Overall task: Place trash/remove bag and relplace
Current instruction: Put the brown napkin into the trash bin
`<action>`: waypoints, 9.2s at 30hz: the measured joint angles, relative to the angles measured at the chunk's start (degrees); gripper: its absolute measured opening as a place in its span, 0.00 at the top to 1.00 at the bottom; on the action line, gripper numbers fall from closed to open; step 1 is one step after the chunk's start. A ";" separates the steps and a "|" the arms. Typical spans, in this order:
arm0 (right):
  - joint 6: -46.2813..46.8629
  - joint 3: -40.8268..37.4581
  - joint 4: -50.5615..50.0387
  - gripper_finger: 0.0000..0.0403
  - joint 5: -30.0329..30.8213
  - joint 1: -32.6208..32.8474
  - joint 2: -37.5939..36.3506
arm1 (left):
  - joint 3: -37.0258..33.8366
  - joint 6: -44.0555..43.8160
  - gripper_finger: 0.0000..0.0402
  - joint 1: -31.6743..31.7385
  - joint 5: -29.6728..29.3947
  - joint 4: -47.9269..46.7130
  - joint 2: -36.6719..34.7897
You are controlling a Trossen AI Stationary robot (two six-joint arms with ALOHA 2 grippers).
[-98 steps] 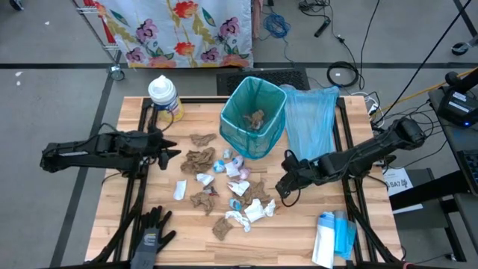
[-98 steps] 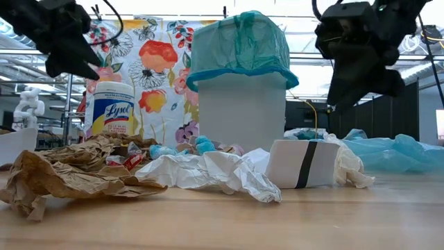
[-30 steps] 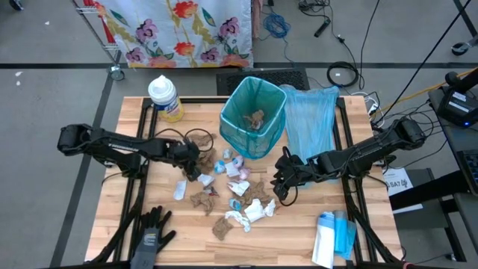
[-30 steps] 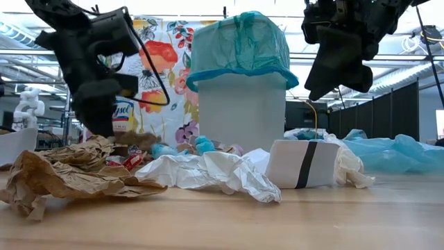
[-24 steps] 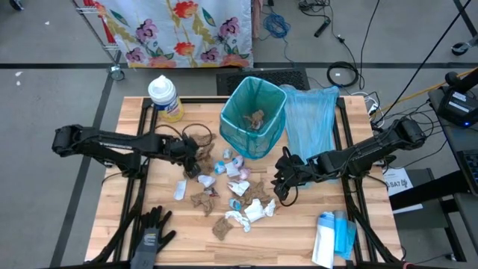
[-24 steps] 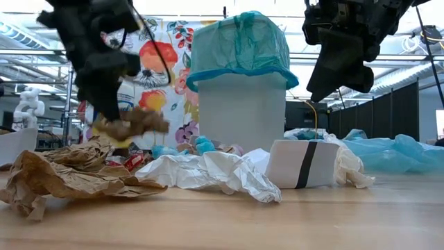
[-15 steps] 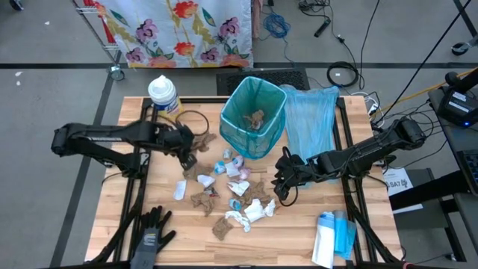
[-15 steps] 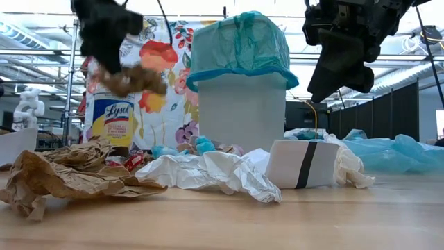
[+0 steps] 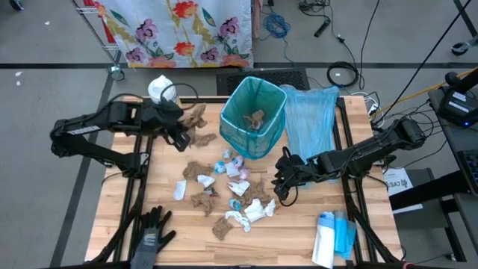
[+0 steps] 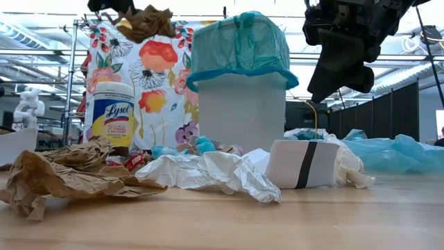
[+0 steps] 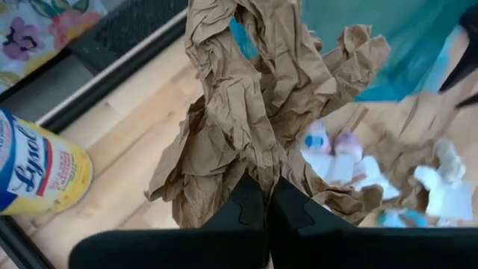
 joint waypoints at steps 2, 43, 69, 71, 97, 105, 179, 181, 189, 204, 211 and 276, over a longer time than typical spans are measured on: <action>0.00 0.00 0.02 0.67 0.00 0.00 0.00 | 1.67 1.11 1.00 0.79 0.01 -0.01 0.58; 1.90 0.00 0.13 0.67 -0.02 0.00 0.00 | 38.47 26.55 0.69 8.68 5.17 13.48 37.37; 1.94 0.00 1.23 0.67 0.21 0.42 0.02 | 1.80 9.34 0.66 -7.35 -6.93 5.02 5.57; 1.85 0.02 1.69 0.67 0.24 0.42 0.02 | -5.73 6.75 0.66 -6.76 -6.83 9.80 2.17; 0.94 0.02 2.23 0.67 0.22 0.33 0.02 | -39.93 18.27 0.66 21.67 16.71 42.60 11.15; 2.15 0.02 2.23 0.67 0.23 0.33 0.02 | -39.34 19.58 0.66 23.67 17.94 44.83 18.92; 2.16 0.00 0.50 0.67 0.22 0.35 0.04 | 24.91 16.96 1.00 9.89 12.27 17.48 20.14; 2.16 0.00 0.52 0.67 0.24 0.35 0.04 | 25.09 17.98 0.99 9.97 12.89 20.91 21.86; 2.74 0.00 0.52 0.67 0.24 0.36 0.04 | 25.16 19.63 0.84 9.99 15.30 27.19 27.91; 3.99 0.00 0.52 0.67 0.24 0.36 0.04 | 25.09 22.78 0.65 9.08 14.30 19.95 27.29; 5.00 0.00 0.52 0.67 0.24 0.37 0.04 | 22.07 21.16 0.64 0.95 4.87 8.81 19.99; 5.14 0.00 0.71 0.67 0.22 0.42 0.02 | -52.26 -28.75 0.98 -12.38 9.27 46.11 10.32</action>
